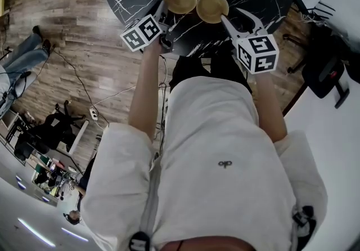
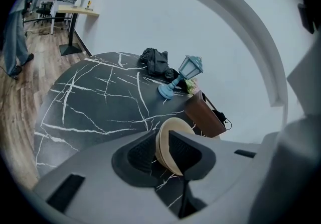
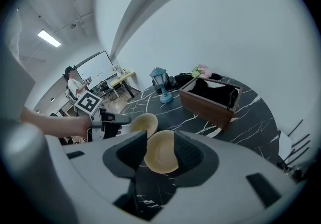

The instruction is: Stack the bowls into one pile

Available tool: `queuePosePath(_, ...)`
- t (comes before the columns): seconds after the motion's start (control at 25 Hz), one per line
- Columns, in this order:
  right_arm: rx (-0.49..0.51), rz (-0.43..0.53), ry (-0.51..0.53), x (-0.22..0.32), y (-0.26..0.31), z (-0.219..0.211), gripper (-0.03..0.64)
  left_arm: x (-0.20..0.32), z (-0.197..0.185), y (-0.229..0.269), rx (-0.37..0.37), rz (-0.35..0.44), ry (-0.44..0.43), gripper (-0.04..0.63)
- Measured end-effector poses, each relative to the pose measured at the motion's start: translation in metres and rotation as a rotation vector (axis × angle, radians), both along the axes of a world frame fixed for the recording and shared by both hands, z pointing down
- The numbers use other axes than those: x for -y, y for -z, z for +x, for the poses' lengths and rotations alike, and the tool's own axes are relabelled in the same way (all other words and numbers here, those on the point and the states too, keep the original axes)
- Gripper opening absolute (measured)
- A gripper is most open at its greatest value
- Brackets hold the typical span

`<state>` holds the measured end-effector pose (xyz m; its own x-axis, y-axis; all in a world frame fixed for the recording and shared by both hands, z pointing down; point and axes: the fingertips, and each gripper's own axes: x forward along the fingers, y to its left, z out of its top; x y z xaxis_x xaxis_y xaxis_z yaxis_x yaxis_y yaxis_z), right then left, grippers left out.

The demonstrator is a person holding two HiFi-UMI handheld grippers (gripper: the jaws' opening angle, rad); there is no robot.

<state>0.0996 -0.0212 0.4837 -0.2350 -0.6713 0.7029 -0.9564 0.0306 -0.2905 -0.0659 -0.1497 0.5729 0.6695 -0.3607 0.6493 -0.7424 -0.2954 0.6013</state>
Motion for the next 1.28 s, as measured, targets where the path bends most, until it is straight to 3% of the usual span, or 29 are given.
queuePosePath(0.64, -0.013, -0.060, 0.216, 0.000, -0.044, 0.015, 0.169, -0.051, -0.012, 0.007, -0.005, -0.015, 0.165, 0.069)
queuePosePath(1.28, -0.024, -0.131, 0.371, 0.001, -0.088, 0.018, 0.169, -0.115, 0.052, -0.013, -0.043, -0.091, 0.088, 0.069)
